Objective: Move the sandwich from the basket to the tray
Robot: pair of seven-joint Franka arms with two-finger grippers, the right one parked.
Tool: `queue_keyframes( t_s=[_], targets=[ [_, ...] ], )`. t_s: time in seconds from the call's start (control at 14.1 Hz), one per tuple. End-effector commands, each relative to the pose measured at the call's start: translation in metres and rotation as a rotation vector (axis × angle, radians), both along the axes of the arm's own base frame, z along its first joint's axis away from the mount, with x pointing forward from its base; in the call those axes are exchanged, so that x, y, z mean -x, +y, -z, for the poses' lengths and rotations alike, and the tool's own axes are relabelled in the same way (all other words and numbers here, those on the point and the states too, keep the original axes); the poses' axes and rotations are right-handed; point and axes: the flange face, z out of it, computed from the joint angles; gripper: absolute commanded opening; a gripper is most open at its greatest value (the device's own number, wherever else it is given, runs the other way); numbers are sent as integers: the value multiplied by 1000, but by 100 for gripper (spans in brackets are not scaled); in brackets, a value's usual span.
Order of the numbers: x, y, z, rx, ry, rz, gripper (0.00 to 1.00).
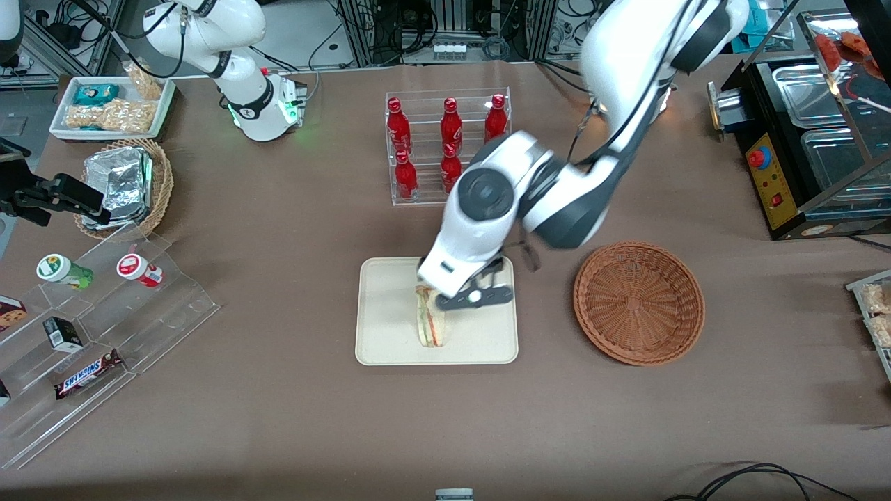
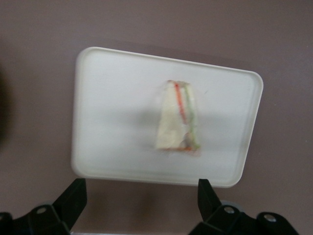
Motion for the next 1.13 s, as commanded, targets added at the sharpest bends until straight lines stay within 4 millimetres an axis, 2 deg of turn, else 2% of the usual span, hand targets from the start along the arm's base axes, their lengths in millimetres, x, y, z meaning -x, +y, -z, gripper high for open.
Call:
queue_keyframes(
  t_s=[0.0,0.07,0.14,0.21,0.35,0.49,0.64,0.85,1.06],
  targets=[
    [1,68,-40,-71,22,-4,100],
    [1,90,-39,-90,40,-35,100],
    [11,105,-45,-110,47,-43,100],
    [10,141,-43,-131,63,-79,100],
    [16,185,-40,-156,70,-122,100],
    [16,238,-46,-160,79,-70,100],
    [28,288,-58,-161,83,-7,100],
    [34,345,-81,-154,92,58,100],
    [29,386,-107,-133,69,110,100]
  ],
)
